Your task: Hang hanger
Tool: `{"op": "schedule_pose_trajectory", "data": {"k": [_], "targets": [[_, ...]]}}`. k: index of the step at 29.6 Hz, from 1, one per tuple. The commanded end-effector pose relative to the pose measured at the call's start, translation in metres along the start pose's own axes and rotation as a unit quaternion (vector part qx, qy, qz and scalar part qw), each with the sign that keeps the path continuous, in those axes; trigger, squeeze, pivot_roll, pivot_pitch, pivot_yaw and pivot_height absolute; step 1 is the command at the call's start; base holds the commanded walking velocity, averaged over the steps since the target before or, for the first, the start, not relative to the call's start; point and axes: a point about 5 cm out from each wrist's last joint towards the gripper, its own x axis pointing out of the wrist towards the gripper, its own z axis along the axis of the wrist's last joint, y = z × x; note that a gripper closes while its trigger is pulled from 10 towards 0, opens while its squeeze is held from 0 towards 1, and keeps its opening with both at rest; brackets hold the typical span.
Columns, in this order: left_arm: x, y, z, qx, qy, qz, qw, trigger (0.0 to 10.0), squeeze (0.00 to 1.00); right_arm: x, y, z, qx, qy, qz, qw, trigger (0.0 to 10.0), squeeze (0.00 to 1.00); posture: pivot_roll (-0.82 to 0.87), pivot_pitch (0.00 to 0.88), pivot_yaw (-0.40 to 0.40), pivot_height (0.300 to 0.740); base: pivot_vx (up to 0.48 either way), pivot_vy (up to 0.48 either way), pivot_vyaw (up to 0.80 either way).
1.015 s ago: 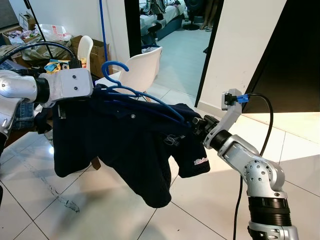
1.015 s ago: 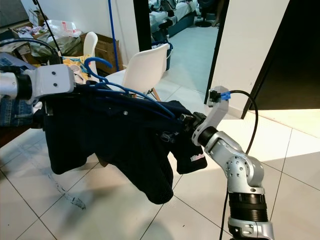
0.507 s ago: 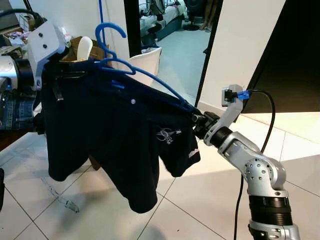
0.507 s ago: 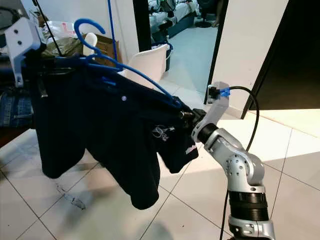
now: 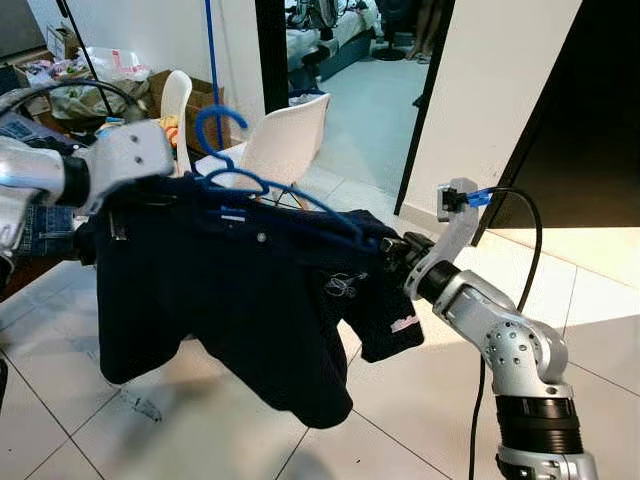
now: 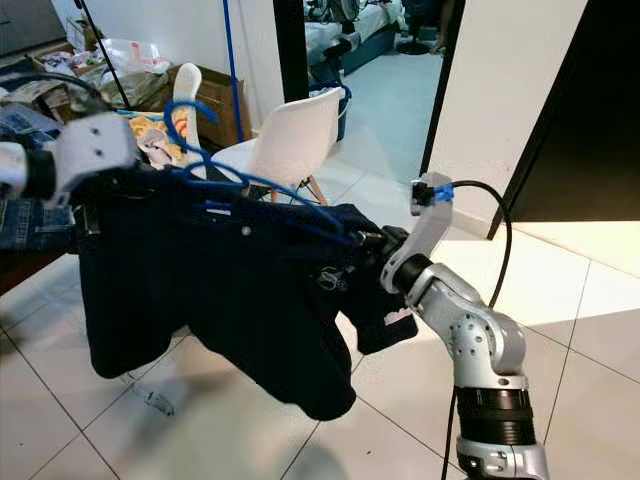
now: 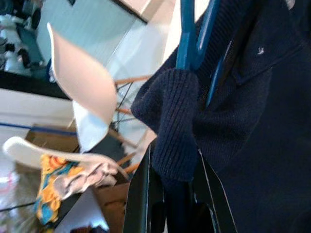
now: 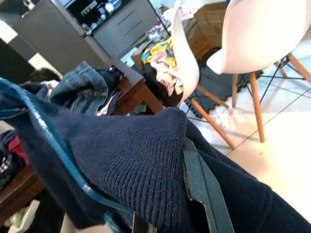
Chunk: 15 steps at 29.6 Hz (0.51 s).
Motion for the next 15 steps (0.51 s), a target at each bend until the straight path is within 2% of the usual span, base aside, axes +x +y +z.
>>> {"op": "schedule_pose_trajectory", "data": {"k": [1,2,4,10,12,13,14,15], "targets": [[-0.042,0.010,-0.046,-0.048,0.143,0.063,0.987,10.0,0.00,-0.024,-0.035,0.017,-0.002,-0.046,-0.098,0.994,0.0,0.00,0.04,0.103,0.024,0.740,0.000,0.000,0.00],[-0.039,0.013,-0.046,-0.059,0.149,0.083,0.984,10.0,0.00,-0.024,-0.035,0.017,-0.003,-0.046,-0.099,0.994,0.0,0.00,0.04,0.103,0.023,0.740,0.000,0.000,0.00],[-0.039,0.013,-0.046,-0.059,0.149,0.083,0.984,10.0,0.00,-0.024,-0.035,0.017,-0.003,-0.046,-0.099,0.994,0.0,0.00,0.04,0.103,0.023,0.740,0.000,0.000,0.00],[-0.036,0.022,-0.045,-0.058,0.176,0.145,0.972,10.0,0.00,-0.024,-0.035,0.016,-0.012,-0.044,-0.102,0.994,0.0,0.00,0.03,0.100,0.026,0.740,0.000,0.000,0.00],[-0.030,0.026,-0.040,-0.065,0.155,0.178,0.969,10.0,0.00,-0.023,-0.034,0.015,-0.017,-0.043,-0.102,0.994,0.0,0.00,0.03,0.098,0.026,0.740,0.000,0.000,0.00],[-0.025,0.029,-0.031,-0.085,0.111,0.197,0.970,10.0,0.00,-0.022,-0.034,0.013,-0.019,-0.039,-0.102,0.994,0.0,0.00,0.03,0.096,0.024,0.740,0.000,0.000,0.00],[-0.025,0.029,-0.031,-0.085,0.111,0.197,0.970,10.0,0.00,-0.022,-0.034,0.013,-0.019,-0.039,-0.102,0.994,0.0,0.00,0.03,0.096,0.024,0.740,0.000,0.000,0.00],[-0.021,0.031,-0.025,-0.099,0.081,0.209,0.969,10.0,0.00,-0.022,-0.034,0.012,-0.020,-0.036,-0.102,0.994,0.0,0.00,0.03,0.096,0.024,0.740,0.000,0.000,0.00]]}}
